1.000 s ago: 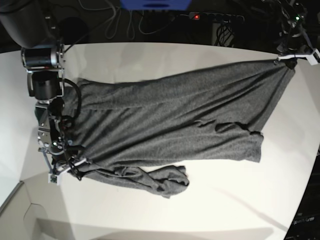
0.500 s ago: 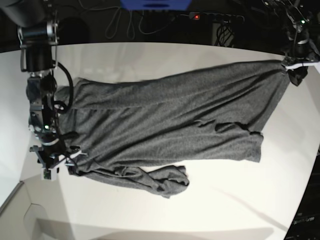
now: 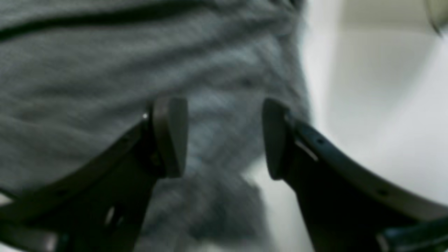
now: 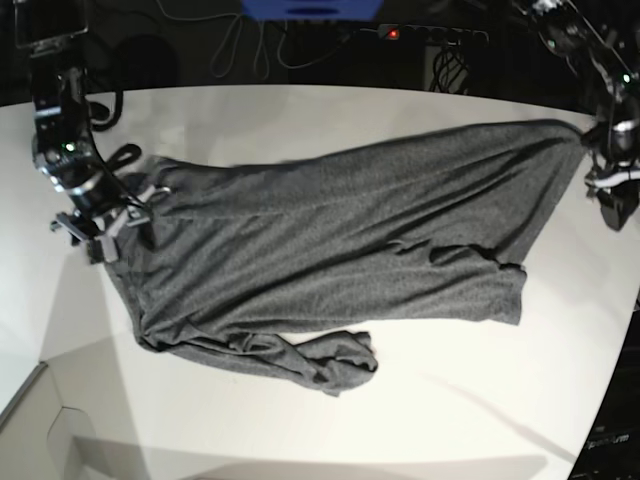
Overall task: Layout the t-shirt on the table in an organized manner, then fold the t-shirt properly
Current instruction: 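Release the shirt with both grippers and move to new edge points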
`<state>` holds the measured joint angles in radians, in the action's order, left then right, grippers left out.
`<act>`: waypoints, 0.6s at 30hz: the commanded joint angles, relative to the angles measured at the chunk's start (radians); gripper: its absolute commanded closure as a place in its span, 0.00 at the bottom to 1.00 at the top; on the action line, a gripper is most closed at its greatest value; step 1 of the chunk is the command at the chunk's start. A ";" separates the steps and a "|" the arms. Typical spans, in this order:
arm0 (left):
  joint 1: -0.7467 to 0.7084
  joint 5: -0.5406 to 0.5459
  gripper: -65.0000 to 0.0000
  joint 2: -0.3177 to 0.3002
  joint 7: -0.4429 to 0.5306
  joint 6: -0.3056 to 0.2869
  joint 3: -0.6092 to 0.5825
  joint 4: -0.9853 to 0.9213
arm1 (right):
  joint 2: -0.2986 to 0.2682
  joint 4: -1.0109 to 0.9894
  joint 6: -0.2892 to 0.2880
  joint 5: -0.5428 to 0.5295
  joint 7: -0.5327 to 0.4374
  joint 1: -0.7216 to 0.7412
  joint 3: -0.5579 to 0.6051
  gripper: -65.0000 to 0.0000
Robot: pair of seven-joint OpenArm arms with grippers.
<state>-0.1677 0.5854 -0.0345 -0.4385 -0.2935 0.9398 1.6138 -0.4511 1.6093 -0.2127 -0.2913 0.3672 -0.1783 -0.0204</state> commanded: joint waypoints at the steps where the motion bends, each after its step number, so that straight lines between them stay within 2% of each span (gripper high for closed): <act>1: 0.021 0.002 0.64 -0.025 0.014 0.003 -0.012 -0.030 | -0.019 0.012 0.005 0.000 -0.026 0.001 -0.022 0.45; 7: 0.179 -0.081 0.64 -0.135 0.022 0.003 -0.141 -0.324 | -0.016 -0.019 0.003 0.000 0.037 -0.020 -0.057 0.43; 11: 0.245 -0.092 0.64 -0.150 0.022 0.003 -0.170 -0.399 | -0.015 -0.013 0.002 0.000 0.040 -0.048 -0.056 0.43; 15: 0.285 -0.092 0.64 -0.169 0.022 0.003 -0.222 -0.479 | 0.005 -0.013 -0.061 0.000 0.042 -0.063 -0.060 0.43; 18: 0.288 -0.092 0.64 -0.170 0.023 0.003 -0.252 -0.501 | 0.008 -0.013 -0.073 0.000 0.042 -0.086 -0.060 0.44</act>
<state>0.1032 0.4816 -0.1829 -0.4412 -0.2840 0.6842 1.0973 -0.4255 1.5803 -0.2874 -0.2924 0.4240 -0.2665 -0.0711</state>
